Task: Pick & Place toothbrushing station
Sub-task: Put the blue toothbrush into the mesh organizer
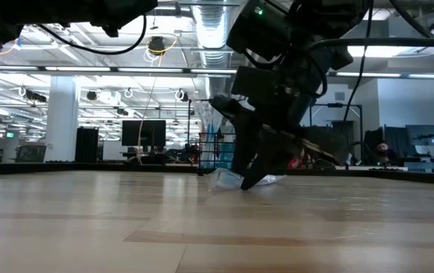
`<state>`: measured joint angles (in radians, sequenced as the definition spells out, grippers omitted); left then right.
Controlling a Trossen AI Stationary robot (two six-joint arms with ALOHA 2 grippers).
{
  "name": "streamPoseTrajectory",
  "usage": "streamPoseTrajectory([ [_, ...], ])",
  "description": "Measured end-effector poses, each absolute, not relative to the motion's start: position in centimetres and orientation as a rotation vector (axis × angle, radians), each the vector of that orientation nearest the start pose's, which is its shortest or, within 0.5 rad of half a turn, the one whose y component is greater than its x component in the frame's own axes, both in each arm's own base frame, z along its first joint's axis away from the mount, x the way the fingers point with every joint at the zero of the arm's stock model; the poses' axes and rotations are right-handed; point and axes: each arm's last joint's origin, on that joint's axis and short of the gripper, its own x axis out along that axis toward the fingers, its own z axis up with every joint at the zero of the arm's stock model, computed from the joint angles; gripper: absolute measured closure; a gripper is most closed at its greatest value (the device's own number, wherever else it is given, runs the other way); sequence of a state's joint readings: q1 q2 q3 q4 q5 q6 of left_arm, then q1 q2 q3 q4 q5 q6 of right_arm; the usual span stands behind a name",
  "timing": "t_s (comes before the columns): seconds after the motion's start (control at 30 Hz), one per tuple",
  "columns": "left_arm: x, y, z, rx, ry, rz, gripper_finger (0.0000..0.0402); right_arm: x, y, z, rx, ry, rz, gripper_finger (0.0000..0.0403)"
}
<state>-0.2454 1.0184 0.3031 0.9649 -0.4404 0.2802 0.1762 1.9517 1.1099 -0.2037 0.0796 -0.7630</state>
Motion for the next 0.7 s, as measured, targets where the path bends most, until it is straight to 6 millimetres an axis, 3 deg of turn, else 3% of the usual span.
streamPoseTrajectory([
  [0.43, 19.39, -3.58, 23.6, 0.194, -0.206, 0.225, 0.0294, 36.86, 6.29, 12.12, -0.795, 0.972, 0.471, 0.0396],
  [0.7, 19.39, -3.58, 23.6, 0.194, -0.206, 0.225, 0.0294, 36.84, 6.28, 12.21, -0.794, 0.97, 0.471, 0.04],
])
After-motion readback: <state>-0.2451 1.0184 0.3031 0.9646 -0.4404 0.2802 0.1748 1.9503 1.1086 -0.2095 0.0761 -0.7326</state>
